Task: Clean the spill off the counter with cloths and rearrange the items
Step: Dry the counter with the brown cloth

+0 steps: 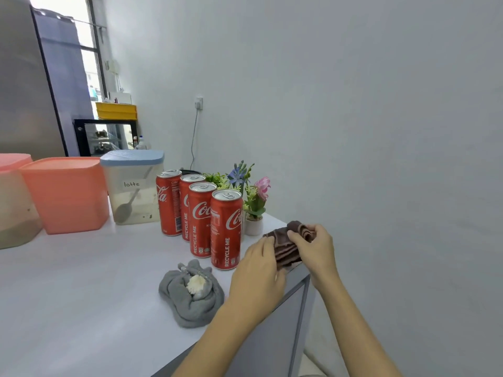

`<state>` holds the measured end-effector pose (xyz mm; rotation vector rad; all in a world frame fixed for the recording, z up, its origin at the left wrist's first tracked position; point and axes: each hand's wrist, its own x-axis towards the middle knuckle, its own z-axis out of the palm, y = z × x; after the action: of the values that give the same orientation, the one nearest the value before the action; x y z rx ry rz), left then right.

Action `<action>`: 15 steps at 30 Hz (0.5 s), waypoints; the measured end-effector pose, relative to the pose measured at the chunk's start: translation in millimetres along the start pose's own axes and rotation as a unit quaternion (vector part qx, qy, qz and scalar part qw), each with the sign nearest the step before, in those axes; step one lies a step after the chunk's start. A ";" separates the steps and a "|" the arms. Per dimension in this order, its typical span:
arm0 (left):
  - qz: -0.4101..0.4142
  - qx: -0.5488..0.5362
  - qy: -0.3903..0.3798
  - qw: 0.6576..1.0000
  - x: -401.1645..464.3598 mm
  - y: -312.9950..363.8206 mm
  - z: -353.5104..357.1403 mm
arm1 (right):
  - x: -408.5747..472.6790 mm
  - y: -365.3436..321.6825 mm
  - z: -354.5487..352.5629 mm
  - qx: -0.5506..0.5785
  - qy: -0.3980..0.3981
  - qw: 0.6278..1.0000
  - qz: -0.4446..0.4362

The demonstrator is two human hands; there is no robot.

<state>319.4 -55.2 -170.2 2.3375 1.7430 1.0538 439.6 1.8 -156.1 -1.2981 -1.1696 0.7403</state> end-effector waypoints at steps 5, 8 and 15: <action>0.030 -0.150 0.054 0.987 0.3 19.7 -19.4 | -36.6 -47.8 -19.1 0.109 -0.075 0.990 -0.049; 0.037 -0.225 0.067 0.971 -12.8 20.0 -43.4 | -55.6 -70.7 -22.5 0.153 -0.164 0.973 -0.057; -0.055 -0.355 -0.006 0.933 -58.0 -14.9 -115.4 | -90.1 -89.9 12.5 0.264 -0.341 0.901 -0.045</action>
<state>237.2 -140.1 -116.2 1.7640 1.1752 1.3499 384.3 -93.8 -91.7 -0.5206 -1.4198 1.3962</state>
